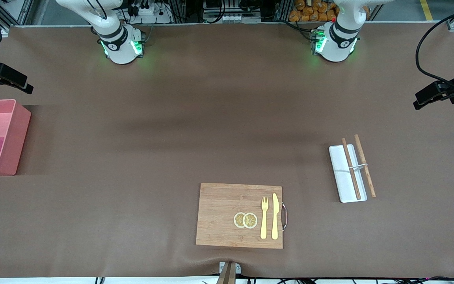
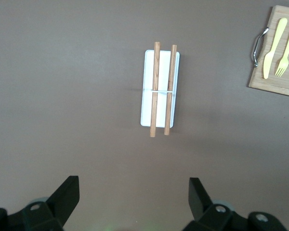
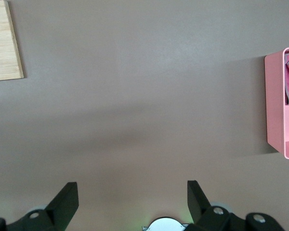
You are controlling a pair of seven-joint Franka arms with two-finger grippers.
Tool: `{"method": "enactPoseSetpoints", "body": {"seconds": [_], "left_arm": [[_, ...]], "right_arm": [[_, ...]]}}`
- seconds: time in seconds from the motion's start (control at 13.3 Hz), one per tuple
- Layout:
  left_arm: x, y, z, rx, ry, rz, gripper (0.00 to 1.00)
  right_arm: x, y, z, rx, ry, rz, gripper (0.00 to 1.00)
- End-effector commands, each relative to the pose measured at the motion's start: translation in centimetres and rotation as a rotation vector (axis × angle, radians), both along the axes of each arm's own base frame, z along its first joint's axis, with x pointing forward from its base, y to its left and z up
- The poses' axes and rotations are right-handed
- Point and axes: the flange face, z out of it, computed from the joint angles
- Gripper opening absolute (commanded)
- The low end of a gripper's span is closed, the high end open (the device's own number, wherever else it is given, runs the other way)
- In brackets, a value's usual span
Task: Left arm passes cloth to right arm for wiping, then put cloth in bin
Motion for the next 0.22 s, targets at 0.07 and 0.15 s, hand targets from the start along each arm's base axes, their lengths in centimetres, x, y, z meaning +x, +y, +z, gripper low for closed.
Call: {"method": "enactPoseSetpoints", "body": {"seconds": [0.07, 0.15], "left_arm": [[-0.73, -0.16, 0.92, 0.001, 0.004, -0.007, 1.00], [-0.80, -0.16, 1.00, 0.001, 0.004, -0.007, 1.00]], "right_arm": [[-0.53, -0.43, 0.10, -0.010, 0.002, 0.000, 1.00], [-0.49, -0.62, 0.01, -0.012, 0.003, -0.003, 1.00]]}}
